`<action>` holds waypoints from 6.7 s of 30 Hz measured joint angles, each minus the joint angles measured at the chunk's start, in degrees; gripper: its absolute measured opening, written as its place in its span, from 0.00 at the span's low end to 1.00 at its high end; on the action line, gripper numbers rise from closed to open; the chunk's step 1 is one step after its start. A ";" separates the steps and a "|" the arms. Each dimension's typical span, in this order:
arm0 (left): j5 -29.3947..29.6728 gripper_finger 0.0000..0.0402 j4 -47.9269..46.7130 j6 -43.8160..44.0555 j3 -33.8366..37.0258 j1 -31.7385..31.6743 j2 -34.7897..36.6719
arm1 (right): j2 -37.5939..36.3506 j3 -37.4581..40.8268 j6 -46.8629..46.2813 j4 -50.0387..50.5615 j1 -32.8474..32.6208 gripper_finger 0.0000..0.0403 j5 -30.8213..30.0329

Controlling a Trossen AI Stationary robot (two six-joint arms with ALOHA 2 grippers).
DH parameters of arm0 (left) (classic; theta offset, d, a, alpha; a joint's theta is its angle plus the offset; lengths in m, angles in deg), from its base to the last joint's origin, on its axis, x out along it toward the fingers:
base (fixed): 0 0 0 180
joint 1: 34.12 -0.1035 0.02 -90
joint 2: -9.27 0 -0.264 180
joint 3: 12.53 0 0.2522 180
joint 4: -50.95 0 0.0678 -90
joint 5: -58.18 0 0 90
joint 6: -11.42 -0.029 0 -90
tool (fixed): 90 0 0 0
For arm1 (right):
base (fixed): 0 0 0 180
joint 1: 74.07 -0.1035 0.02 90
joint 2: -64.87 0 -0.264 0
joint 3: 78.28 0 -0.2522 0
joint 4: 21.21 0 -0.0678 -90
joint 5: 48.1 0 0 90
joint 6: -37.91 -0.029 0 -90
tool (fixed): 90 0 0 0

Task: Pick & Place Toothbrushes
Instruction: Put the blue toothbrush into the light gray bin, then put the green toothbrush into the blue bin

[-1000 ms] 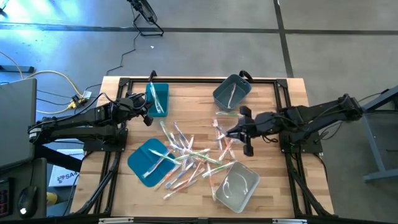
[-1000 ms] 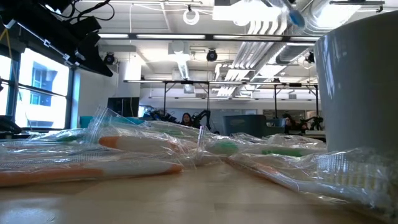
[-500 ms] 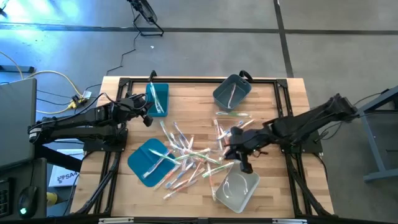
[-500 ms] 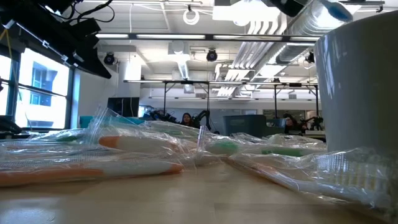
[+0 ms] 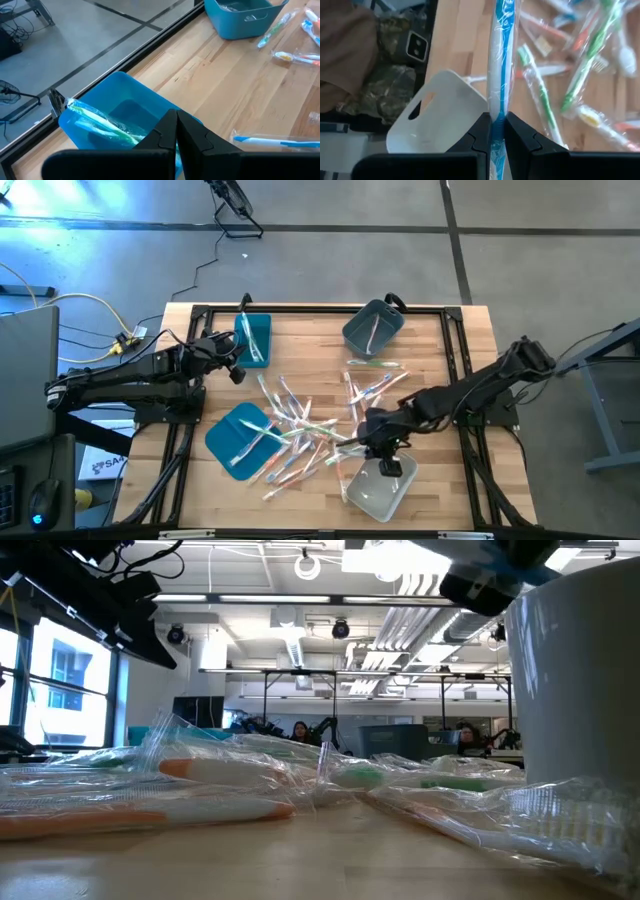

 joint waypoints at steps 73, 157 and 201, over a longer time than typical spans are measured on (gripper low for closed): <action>0.00 0.01 -2.54 1.51 0.00 -0.01 0.00 | 8.41 -11.84 0.70 16.37 -1.06 0.13 -2.04; 0.02 0.01 -2.51 1.31 0.00 0.00 0.00 | -40.81 27.36 33.24 -33.66 30.40 0.01 -10.88; 0.02 0.01 -2.36 1.79 0.00 -0.01 0.00 | -52.00 47.89 31.58 -51.63 30.34 0.01 -11.30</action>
